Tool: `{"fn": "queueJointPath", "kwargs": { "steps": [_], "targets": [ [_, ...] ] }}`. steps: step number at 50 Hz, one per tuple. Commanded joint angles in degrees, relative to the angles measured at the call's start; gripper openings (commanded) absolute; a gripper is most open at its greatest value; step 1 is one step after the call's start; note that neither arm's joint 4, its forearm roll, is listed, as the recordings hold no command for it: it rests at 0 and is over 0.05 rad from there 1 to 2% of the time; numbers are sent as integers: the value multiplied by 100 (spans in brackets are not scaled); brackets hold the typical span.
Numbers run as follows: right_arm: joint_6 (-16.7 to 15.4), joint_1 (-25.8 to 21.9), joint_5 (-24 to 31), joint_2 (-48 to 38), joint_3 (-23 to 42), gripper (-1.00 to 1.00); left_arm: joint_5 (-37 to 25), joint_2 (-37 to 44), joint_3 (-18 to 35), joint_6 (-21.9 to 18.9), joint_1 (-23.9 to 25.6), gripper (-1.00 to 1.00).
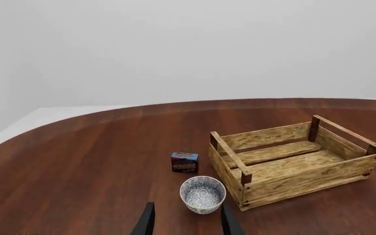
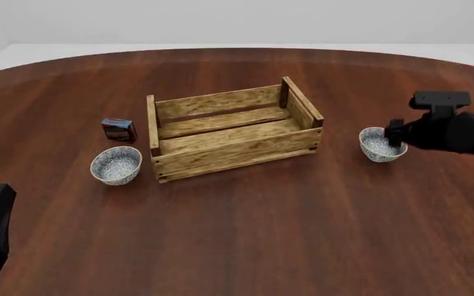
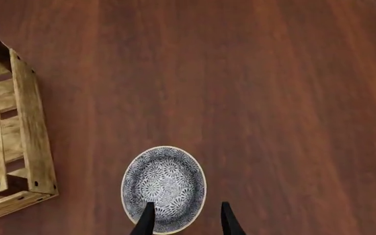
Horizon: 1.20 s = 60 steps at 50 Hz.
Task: Stack the right bowl on the left bowl and place them in the tray.
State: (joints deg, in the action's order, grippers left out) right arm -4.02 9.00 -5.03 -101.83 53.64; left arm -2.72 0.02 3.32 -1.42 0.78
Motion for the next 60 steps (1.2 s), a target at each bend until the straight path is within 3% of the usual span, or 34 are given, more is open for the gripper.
{"fn": "queueJointPath", "kwargs": {
  "steps": [1,51,52,60],
  "targets": [
    [14,13,-188,-314,-2,100,1,0,-1,16,-15,100],
    [120,87,-780,-1401,72,100,-6,0,-33,34,-63,100],
    [101,123,-814,-1349,41,-100,-2,0,-36,31,-66,100],
    [111,47,-845,-1220,-95,-100,14,0,-65,36,-64,100]
  ]
}}
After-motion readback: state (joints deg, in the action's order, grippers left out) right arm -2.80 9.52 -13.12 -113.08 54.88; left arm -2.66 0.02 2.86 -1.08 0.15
